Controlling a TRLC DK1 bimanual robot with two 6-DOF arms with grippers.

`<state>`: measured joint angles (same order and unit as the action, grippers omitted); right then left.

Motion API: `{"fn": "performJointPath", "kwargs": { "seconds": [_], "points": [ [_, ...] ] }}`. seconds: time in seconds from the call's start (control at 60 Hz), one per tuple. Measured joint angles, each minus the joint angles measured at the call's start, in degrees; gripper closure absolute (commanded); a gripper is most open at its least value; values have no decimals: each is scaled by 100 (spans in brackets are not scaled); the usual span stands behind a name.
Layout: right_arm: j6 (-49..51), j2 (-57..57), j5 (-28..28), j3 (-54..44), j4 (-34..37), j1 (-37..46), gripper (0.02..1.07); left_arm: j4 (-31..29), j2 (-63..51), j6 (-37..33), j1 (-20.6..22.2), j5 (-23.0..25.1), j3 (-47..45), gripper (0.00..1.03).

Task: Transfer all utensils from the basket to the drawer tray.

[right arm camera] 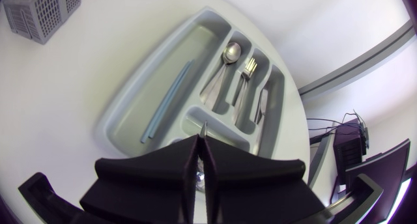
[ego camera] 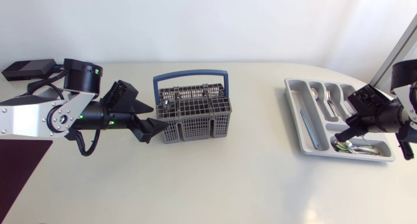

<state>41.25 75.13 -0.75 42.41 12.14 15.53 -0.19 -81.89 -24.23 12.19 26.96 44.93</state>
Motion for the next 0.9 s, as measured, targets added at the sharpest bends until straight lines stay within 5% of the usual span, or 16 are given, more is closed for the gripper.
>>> {"fn": "performJointPath", "kwargs": {
  "seconds": [0.2, 0.367, 0.467, 0.683, 0.9],
  "points": [
    [737, 503, -17, -249, -793, 614, 95, -24, 15, 0, 0, 0, 0, 5],
    [953, 815, -87, -409, -1093, 656, 42, -35, 22, 0, 0, 0, 0, 5],
    [984, 831, -146, -468, -1099, 656, 19, -35, 48, 0, 0, 0, 0, 5],
    [909, 232, -249, -501, -793, 374, 15, -35, 118, 0, 0, -2, 0, 5],
    [55, -730, -496, -46, 372, -1484, 15, -37, 118, 0, -11, 0, -44, 5]
  ]
}}
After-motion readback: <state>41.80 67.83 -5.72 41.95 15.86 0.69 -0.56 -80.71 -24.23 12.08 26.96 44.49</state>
